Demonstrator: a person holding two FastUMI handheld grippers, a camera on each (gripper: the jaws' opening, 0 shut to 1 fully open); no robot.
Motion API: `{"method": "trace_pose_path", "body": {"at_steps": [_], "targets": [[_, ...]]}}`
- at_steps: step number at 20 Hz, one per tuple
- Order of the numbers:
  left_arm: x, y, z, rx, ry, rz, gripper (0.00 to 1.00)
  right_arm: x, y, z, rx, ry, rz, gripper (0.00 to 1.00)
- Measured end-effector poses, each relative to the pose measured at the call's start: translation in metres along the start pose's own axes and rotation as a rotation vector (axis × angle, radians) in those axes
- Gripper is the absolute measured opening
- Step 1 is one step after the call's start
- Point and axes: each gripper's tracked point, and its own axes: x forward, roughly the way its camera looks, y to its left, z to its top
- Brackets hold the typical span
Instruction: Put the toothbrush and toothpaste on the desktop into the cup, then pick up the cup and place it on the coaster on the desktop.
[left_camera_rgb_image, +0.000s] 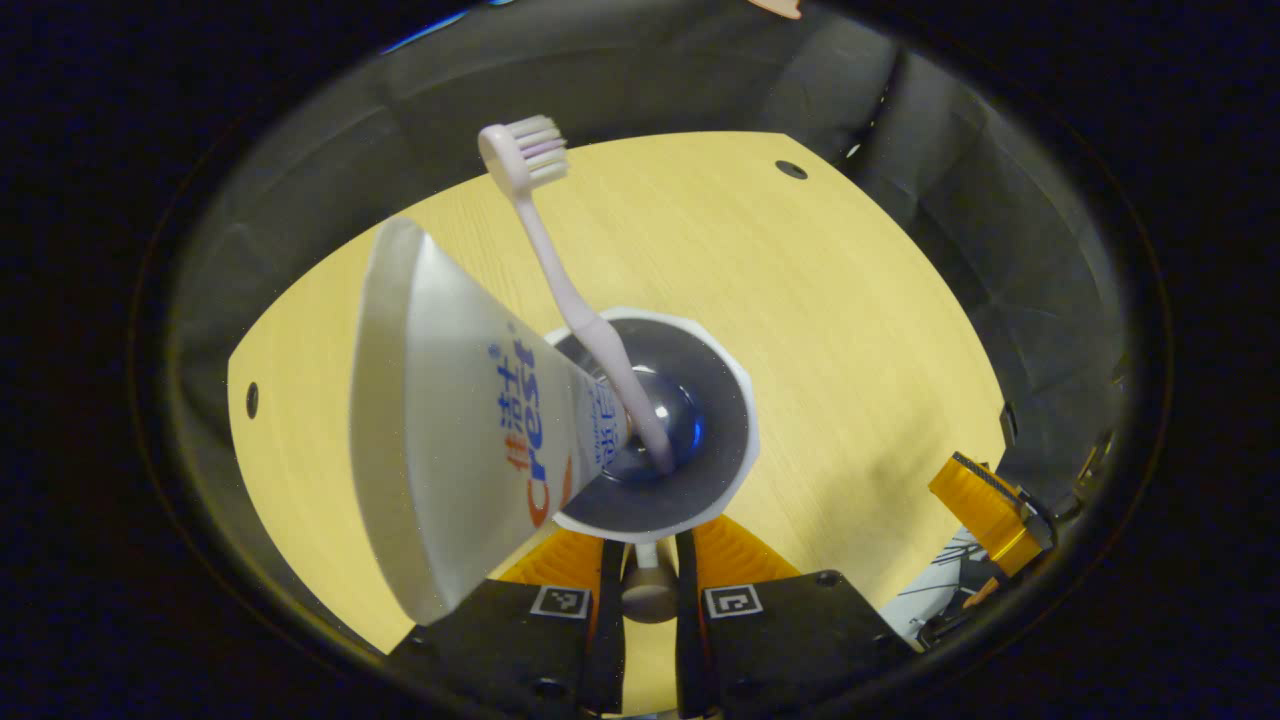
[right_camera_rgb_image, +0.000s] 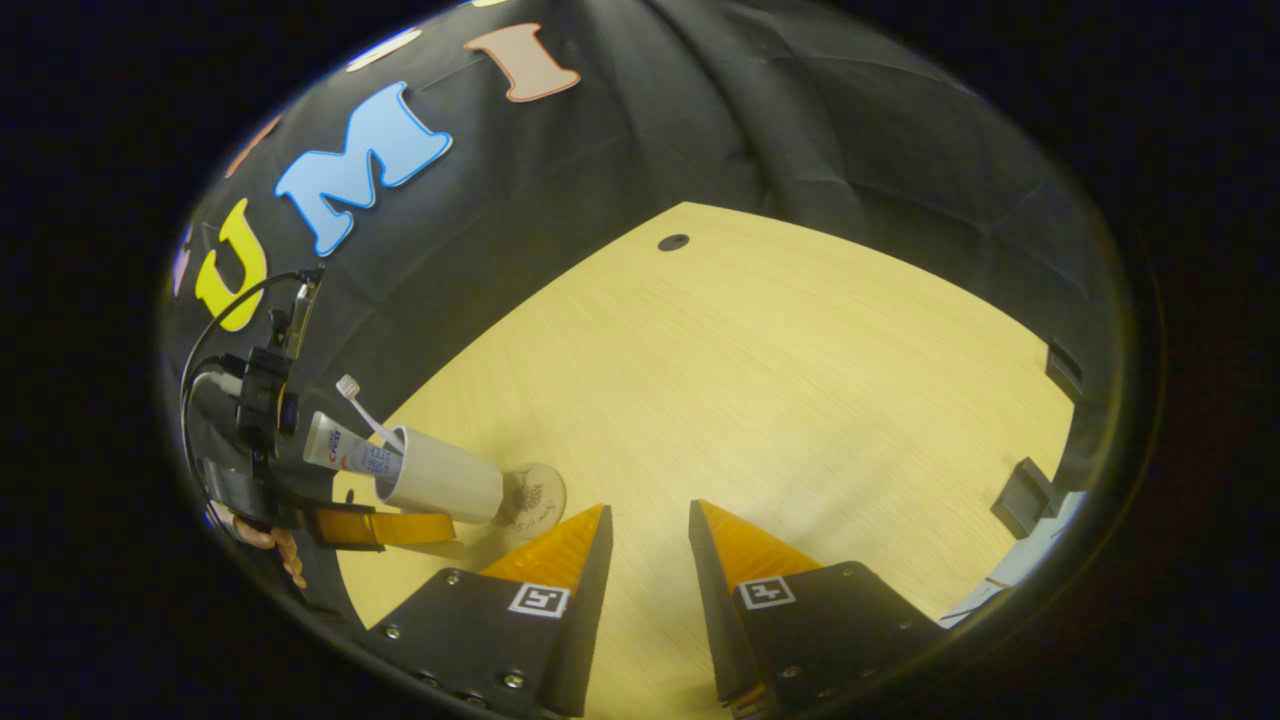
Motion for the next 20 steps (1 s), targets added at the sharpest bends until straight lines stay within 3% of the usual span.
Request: {"method": "trace_pose_path", "body": {"at_steps": [8,14,16,17,20], "targets": [[0.012,-0.023,-0.014,0.032,0.035,0.013,0.27,-0.017,-0.005,0.011,0.062,-0.018,-0.041,0.47],[0.023,-0.02,-0.015,-0.003,0.034,0.036,0.28,-0.022,-0.003,0.018,0.067,-0.014,-0.049,0.47],[0.025,-0.02,-0.017,-0.007,0.027,0.048,0.32,-0.021,-0.005,0.018,0.063,-0.014,-0.049,0.47],[0.025,-0.021,-0.018,-0.006,0.028,0.051,0.28,-0.02,-0.005,0.018,0.061,-0.011,-0.048,0.47],[0.021,-0.022,-0.019,-0.02,0.019,0.054,0.34,-0.019,-0.001,0.02,0.057,-0.003,-0.042,0.47]]}}
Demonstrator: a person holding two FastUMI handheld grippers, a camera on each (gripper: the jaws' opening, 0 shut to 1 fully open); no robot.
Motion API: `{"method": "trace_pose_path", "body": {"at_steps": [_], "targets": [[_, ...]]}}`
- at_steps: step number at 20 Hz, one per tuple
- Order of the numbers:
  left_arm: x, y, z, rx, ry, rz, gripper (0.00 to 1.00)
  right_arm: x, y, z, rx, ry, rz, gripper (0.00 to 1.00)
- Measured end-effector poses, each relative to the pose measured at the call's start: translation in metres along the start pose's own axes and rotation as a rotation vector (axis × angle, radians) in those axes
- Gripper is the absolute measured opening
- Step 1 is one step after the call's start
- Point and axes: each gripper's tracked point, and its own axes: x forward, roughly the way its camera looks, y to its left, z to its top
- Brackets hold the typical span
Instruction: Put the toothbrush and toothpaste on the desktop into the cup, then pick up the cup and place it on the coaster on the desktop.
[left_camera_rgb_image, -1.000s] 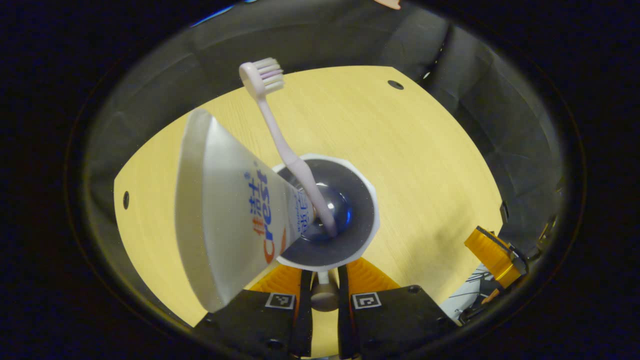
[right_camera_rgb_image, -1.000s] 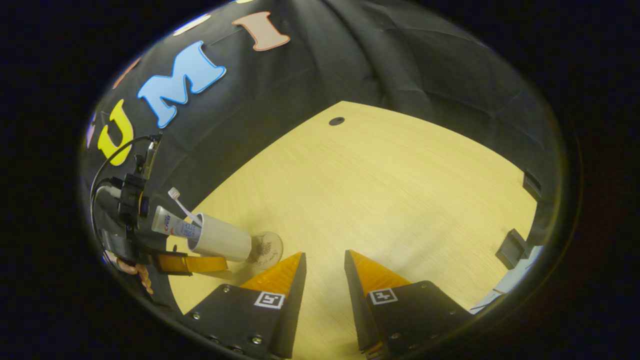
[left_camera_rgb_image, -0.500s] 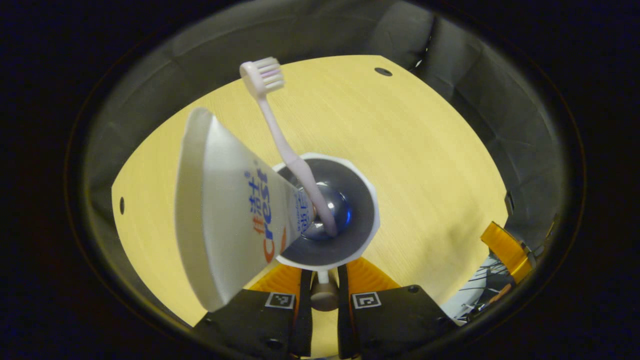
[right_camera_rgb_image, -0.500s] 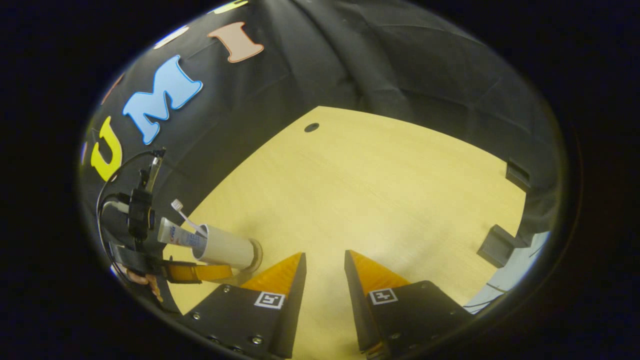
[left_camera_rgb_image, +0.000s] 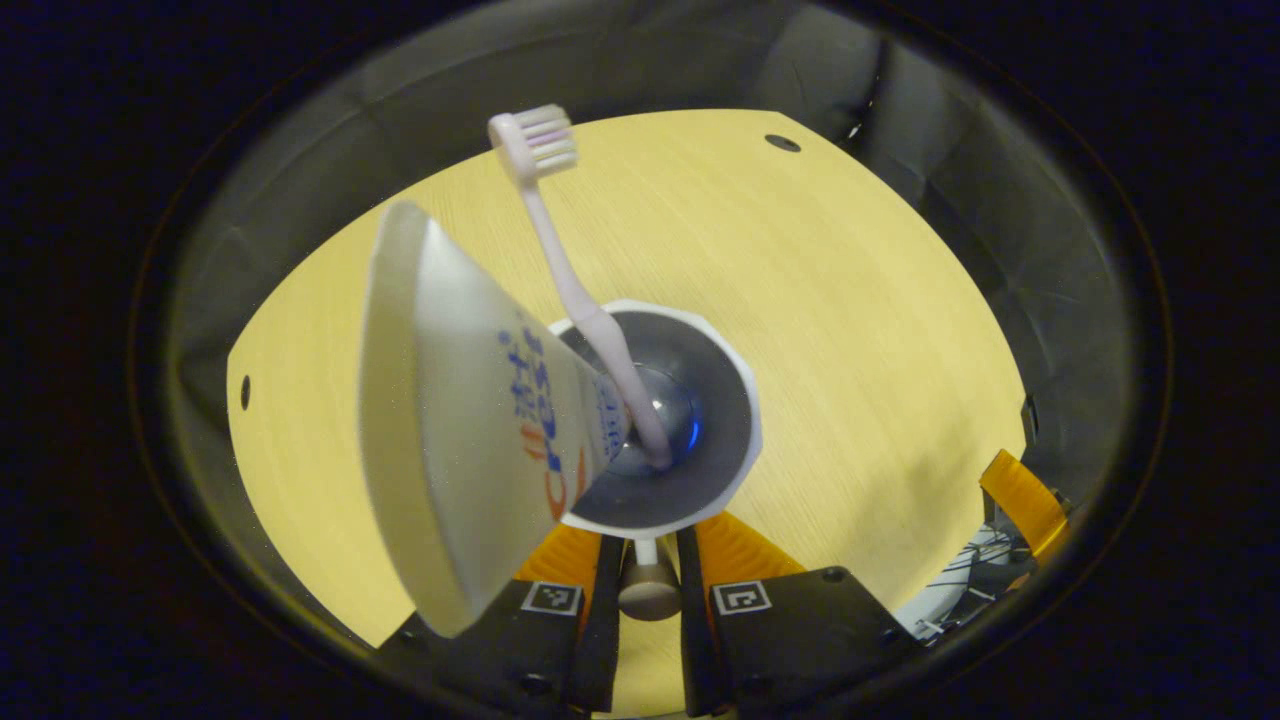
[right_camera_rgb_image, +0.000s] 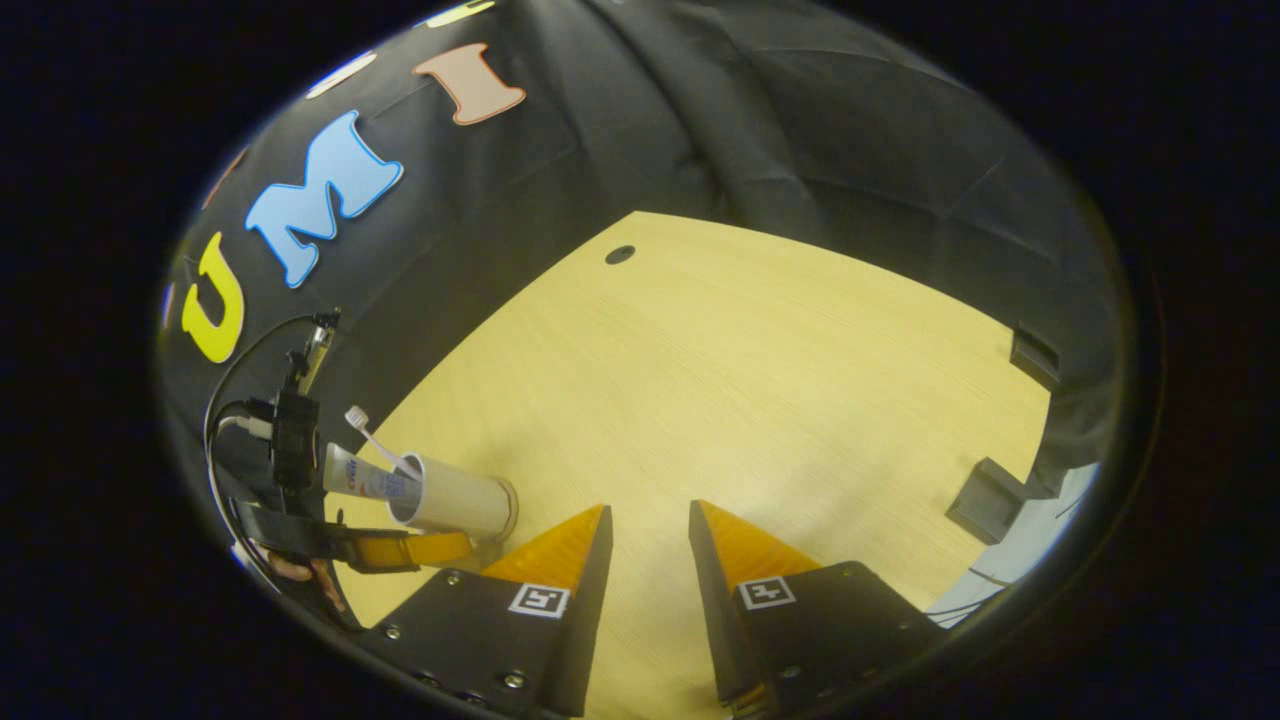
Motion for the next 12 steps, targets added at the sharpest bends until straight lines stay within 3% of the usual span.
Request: {"method": "trace_pose_path", "body": {"at_steps": [1,3,7,8,11,12], "targets": [[0.0,0.001,0.0,-0.011,0.001,0.009,0.32,0.0,0.001,0.0,-0.004,0.003,0.001,0.47],[-0.001,0.002,0.0,-0.03,-0.005,0.016,0.46,0.002,0.004,0.005,-0.029,0.0,0.004,0.47],[-0.022,0.006,0.009,-0.011,-0.088,0.064,0.49,0.001,0.016,0.013,-0.074,-0.006,0.038,0.46],[-0.03,0.009,0.013,0.001,-0.121,0.088,0.73,0.001,0.02,0.014,-0.085,-0.007,0.049,0.46],[-0.056,0.012,0.01,0.002,-0.177,0.122,0.75,-0.003,0.035,0.021,-0.122,-0.011,0.089,0.47],[-0.063,0.012,0.01,-0.006,-0.195,0.125,0.7,-0.004,0.044,0.023,-0.136,-0.013,0.104,0.46]]}}
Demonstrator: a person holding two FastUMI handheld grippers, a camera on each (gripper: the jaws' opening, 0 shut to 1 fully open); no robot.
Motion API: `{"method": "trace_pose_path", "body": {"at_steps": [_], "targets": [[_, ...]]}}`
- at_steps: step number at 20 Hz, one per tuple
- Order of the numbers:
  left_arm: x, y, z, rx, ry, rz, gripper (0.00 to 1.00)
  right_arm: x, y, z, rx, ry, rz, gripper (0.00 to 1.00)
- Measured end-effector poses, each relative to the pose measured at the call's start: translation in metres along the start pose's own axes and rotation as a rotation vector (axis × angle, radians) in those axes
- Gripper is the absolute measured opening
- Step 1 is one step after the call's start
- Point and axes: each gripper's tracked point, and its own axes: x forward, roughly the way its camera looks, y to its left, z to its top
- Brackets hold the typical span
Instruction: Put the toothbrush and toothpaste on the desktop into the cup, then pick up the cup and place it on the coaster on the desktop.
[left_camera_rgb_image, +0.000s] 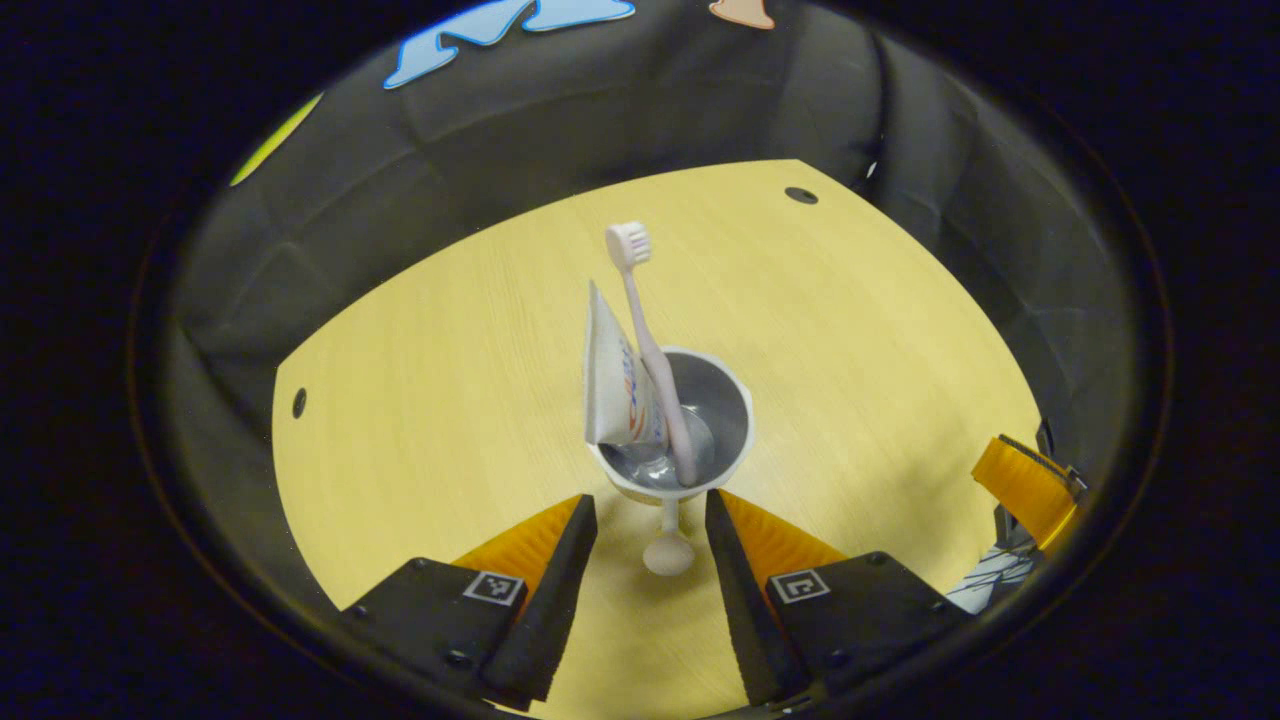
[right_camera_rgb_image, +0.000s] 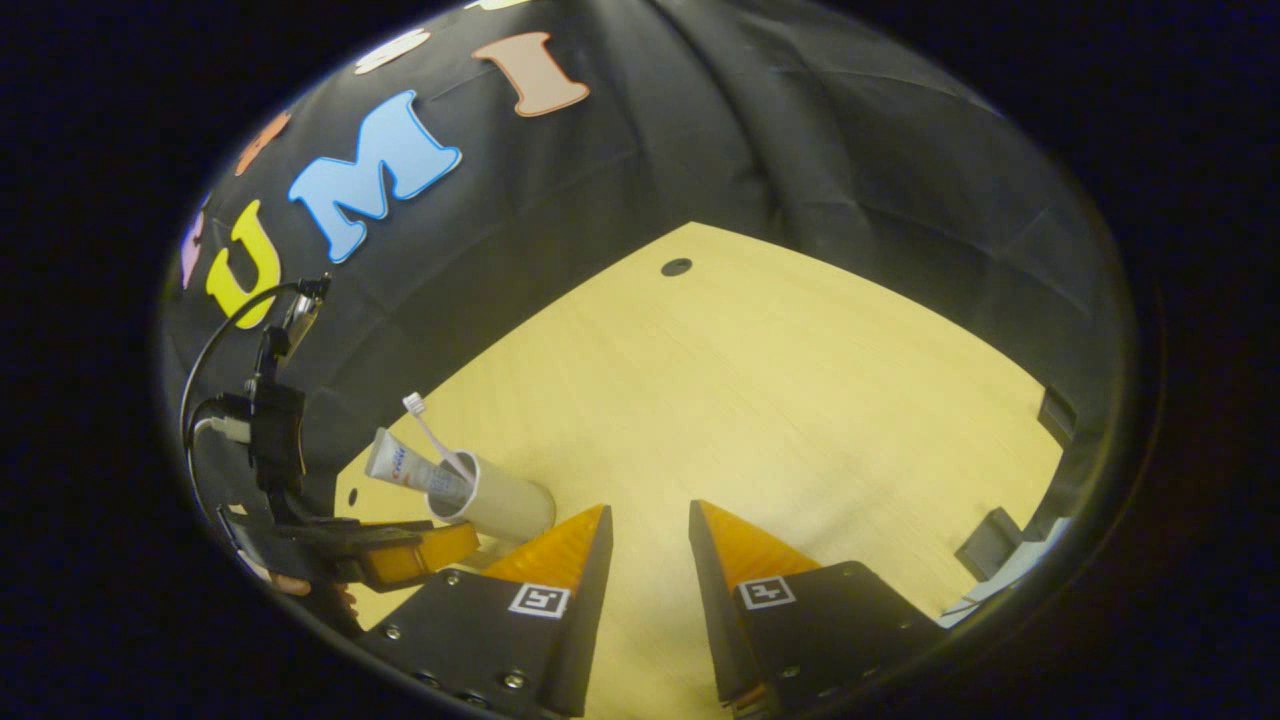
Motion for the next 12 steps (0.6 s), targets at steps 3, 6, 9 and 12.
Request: {"method": "trace_pose_path", "body": {"at_steps": [3,6,9,12], "targets": [[-0.019,-0.008,0.01,-0.036,-0.075,-0.001,0.75,-0.005,0.018,0.009,-0.047,-0.01,0.049,0.46],[-0.053,-0.002,0.023,-0.07,-0.187,0.008,0.75,-0.015,0.039,0.023,-0.105,-0.038,0.104,0.46],[-0.096,0.009,0.036,-0.098,-0.319,0.037,0.75,-0.028,0.062,0.044,-0.186,-0.088,0.155,0.47],[-0.142,0.032,0.054,-0.145,-0.476,0.056,0.74,-0.044,0.084,0.075,-0.284,-0.171,0.196,0.46]]}}
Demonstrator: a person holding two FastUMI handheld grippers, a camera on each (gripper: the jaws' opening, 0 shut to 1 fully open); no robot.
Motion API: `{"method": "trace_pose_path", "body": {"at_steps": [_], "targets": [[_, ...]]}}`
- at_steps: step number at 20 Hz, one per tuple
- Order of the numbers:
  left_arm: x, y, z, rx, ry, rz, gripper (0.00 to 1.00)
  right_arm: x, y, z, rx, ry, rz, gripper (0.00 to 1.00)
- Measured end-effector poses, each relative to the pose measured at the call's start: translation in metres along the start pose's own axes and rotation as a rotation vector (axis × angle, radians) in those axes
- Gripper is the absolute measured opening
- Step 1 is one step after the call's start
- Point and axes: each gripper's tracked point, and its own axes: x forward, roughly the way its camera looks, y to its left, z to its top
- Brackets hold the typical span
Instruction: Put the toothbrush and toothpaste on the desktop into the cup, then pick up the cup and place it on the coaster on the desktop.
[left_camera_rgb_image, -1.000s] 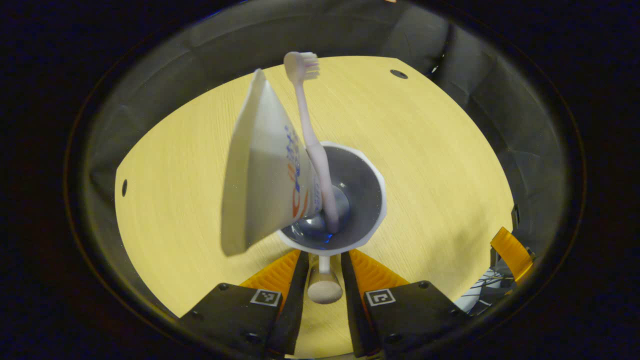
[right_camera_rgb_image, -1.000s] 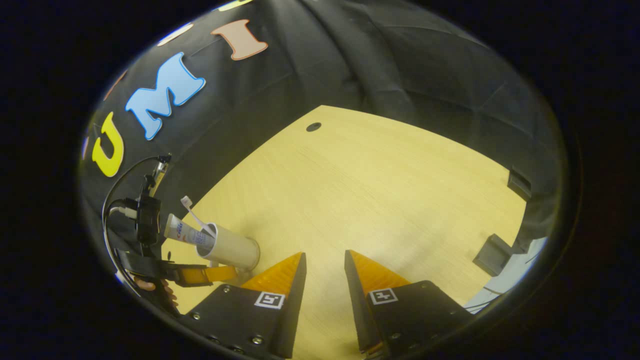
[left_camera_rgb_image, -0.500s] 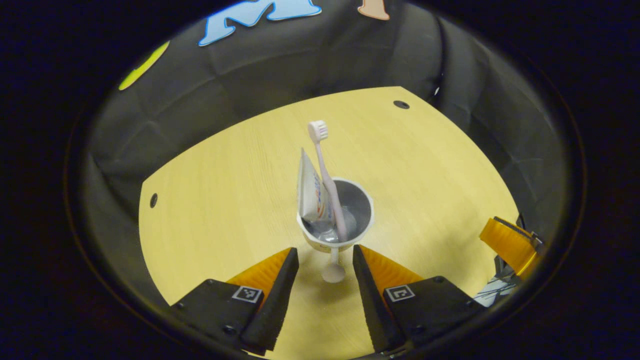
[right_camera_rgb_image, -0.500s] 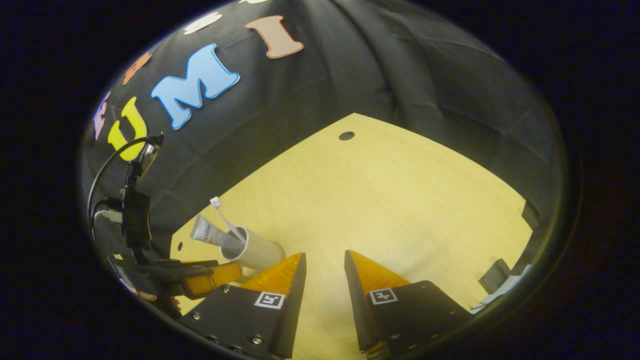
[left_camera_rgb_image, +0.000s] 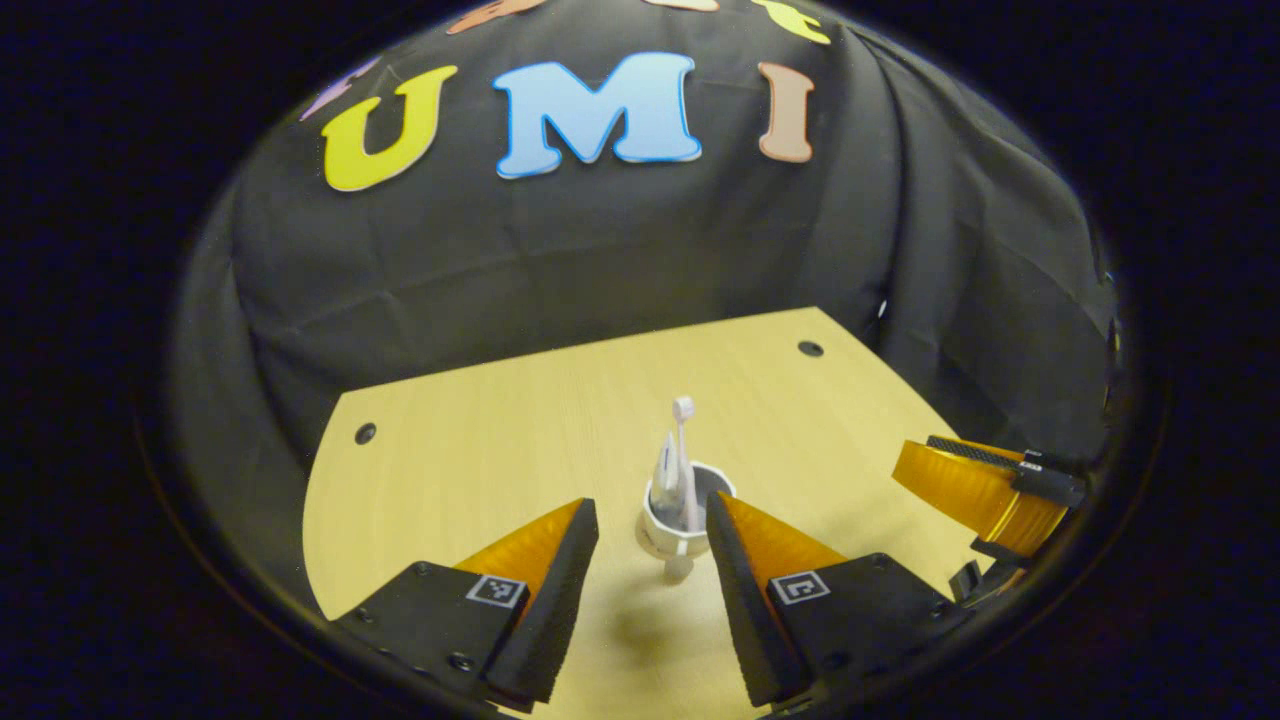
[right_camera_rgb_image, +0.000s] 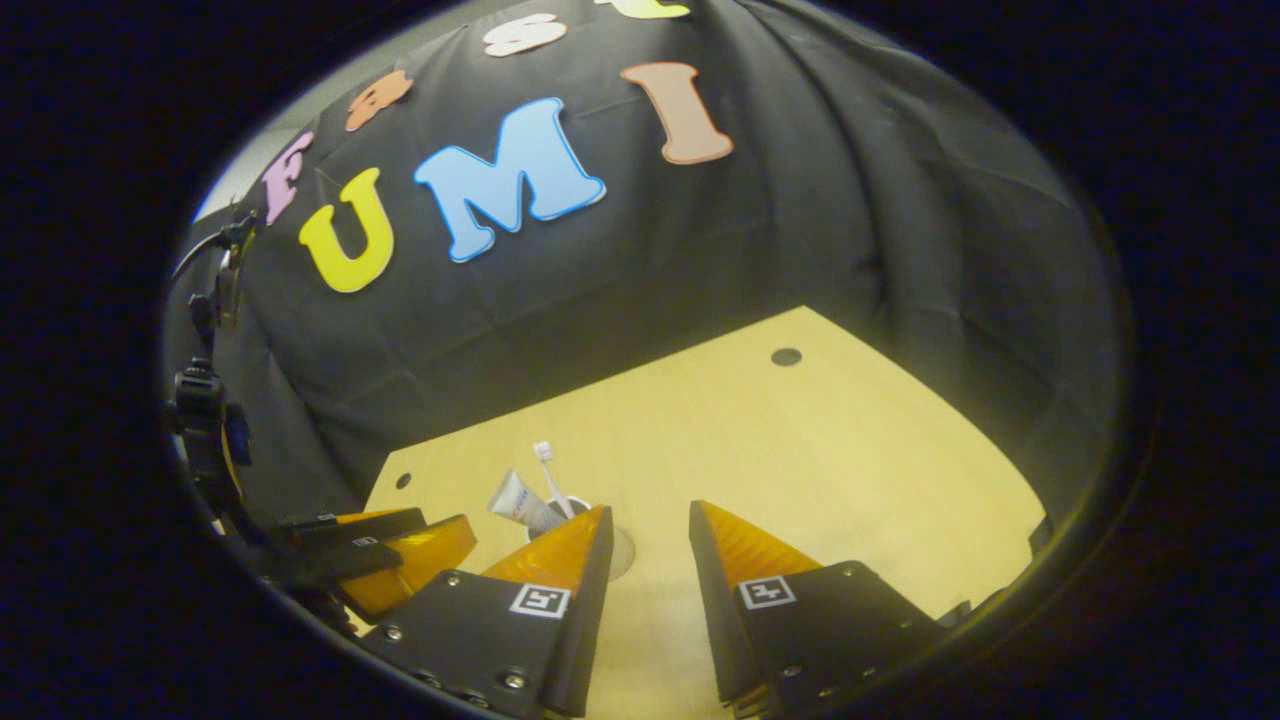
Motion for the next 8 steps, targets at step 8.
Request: {"method": "trace_pose_path", "body": {"at_steps": [8], "targets": [[-0.099,0.042,0.121,-0.069,-0.41,0.11,0.73,-0.031,0.03,0.123,-0.135,-0.293,0.042,0.46]]}}
